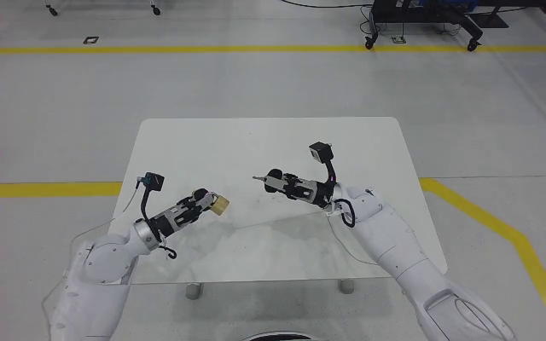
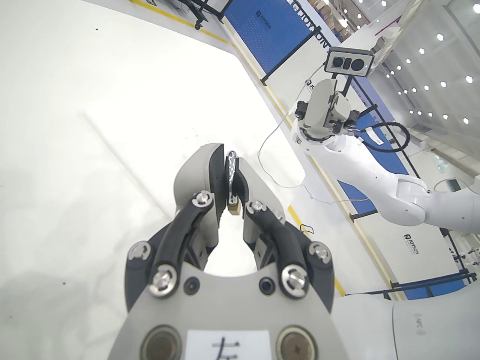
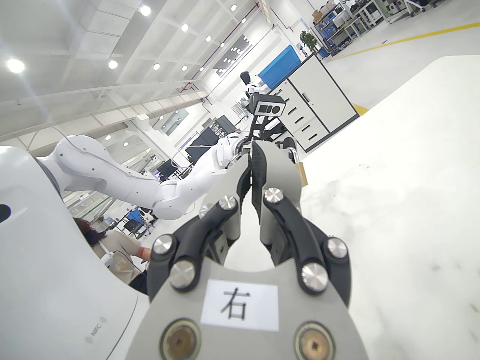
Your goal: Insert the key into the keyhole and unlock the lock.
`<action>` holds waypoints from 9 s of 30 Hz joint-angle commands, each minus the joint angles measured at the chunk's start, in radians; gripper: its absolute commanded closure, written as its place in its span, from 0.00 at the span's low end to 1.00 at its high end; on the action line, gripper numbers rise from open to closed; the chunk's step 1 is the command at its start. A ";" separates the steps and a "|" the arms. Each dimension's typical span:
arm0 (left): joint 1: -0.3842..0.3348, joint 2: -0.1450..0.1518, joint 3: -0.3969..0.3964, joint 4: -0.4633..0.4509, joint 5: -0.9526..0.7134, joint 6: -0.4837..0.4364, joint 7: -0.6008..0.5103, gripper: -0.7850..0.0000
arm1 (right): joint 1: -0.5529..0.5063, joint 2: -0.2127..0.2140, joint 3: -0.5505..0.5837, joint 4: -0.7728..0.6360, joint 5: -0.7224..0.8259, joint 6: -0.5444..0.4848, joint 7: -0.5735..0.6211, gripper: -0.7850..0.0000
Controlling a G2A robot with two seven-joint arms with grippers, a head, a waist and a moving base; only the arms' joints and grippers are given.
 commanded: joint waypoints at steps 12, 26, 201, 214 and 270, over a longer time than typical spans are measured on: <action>-0.128 -0.006 0.076 0.132 -0.509 0.553 -0.325 1.00 | -0.025 0.001 0.029 -0.032 -0.022 0.027 -0.123 1.00; -0.205 -0.004 0.095 0.201 -0.593 0.660 -0.377 1.00 | -0.047 0.004 0.052 -0.057 -0.059 0.038 -0.192 1.00; -0.465 -0.107 0.337 0.400 -0.979 0.966 -0.058 1.00 | -0.140 0.059 0.112 -0.329 0.020 0.410 -0.003 1.00; -0.475 -0.101 0.324 0.422 -0.978 0.934 -0.103 1.00 | -0.041 0.024 -0.016 -0.212 -0.043 0.404 -0.034 1.00; -0.296 -0.098 0.293 0.210 -0.676 0.240 0.169 1.00 | -0.027 -0.024 -0.085 -0.125 0.299 0.483 -0.008 0.78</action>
